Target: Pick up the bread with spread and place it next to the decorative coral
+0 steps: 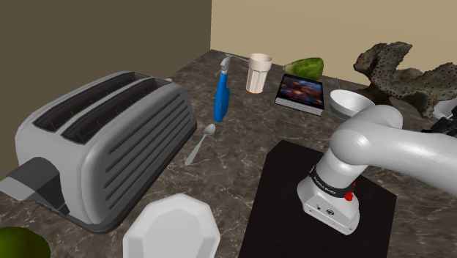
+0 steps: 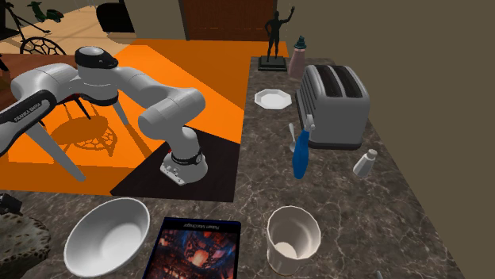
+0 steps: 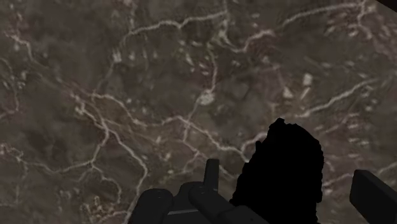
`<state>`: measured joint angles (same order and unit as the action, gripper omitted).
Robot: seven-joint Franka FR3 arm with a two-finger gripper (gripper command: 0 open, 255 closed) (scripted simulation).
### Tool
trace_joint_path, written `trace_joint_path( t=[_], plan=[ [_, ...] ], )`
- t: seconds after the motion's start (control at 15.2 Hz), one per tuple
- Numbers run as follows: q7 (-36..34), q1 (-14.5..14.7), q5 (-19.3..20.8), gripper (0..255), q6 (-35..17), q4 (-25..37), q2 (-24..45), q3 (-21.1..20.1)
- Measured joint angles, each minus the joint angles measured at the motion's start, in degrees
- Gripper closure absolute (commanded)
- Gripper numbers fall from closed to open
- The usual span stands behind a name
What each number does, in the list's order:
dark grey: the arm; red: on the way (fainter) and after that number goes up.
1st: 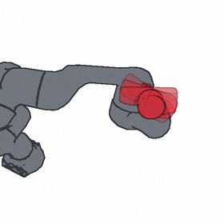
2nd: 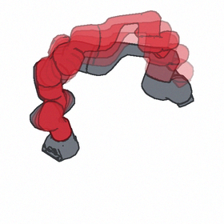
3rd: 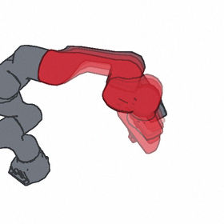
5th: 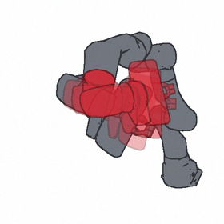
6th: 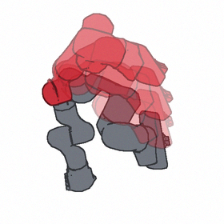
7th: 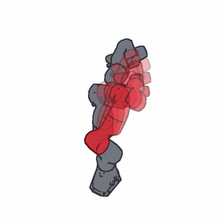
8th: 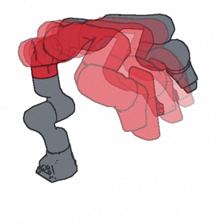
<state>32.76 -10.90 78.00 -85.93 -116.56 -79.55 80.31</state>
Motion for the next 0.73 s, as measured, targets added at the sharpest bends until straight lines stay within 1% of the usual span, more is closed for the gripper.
trace_joint_path(
  t=[0.26,0.53,0.73],
  plan=[
    [0.0,0.0,0.01,0,0.0,0.0,0.0,0.0],
    [0.63,0.43,-3.09,0,2.77,2.1,1.93,-3.61],
    [0.62,0.75,-3.97,0,3.51,2.69,2.48,-4.53]
  ],
)
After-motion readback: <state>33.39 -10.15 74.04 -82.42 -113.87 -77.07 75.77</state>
